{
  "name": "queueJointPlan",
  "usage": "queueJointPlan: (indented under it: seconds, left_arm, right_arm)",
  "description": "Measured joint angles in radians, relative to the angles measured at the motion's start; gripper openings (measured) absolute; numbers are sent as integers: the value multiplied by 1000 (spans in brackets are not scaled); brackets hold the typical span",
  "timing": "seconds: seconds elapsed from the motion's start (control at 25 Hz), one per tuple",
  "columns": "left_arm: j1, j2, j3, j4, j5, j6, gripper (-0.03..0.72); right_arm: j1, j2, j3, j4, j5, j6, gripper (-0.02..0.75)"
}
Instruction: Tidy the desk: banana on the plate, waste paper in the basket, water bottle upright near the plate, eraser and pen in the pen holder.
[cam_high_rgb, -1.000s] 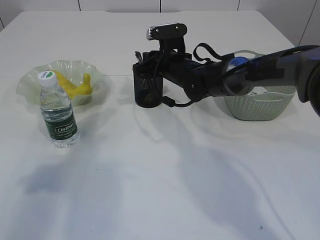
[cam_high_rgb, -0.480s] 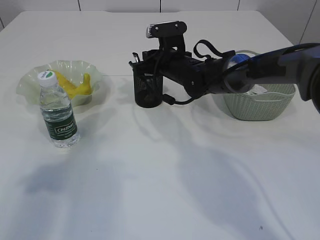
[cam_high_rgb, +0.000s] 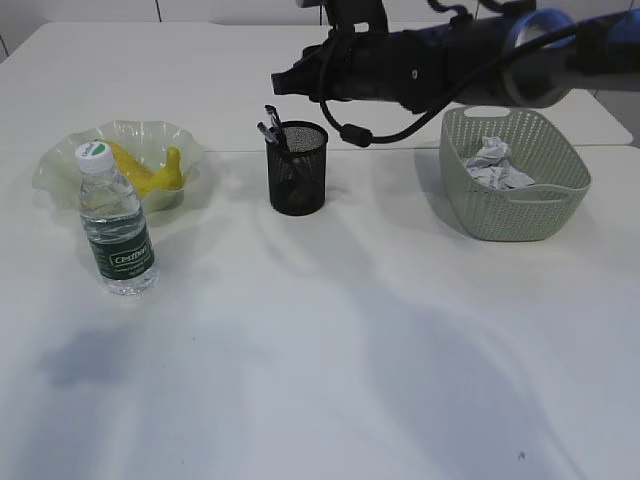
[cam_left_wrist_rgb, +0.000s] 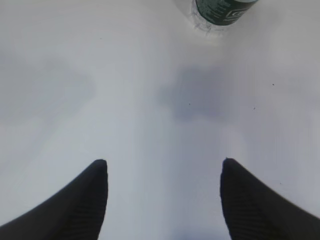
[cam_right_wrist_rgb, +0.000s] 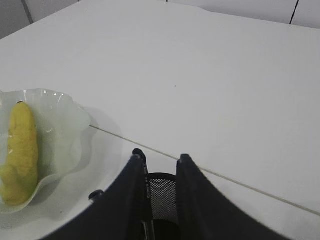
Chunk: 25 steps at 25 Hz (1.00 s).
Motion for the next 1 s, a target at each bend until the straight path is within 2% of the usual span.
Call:
queueJointPlan:
  seconds: [0.4, 0.84, 1.0]
  left_arm:
    - [0, 0, 0, 0, 38, 0, 494]
    - [0, 0, 0, 0, 55, 0, 488]
    - [0, 0, 0, 0, 66, 0, 484]
  right_arm:
    - [-22, -192, 0, 6, 327, 0, 178]
    - [-41, -228, 0, 10, 360, 11, 178]
    - [-41, -228, 0, 10, 423, 20, 178]
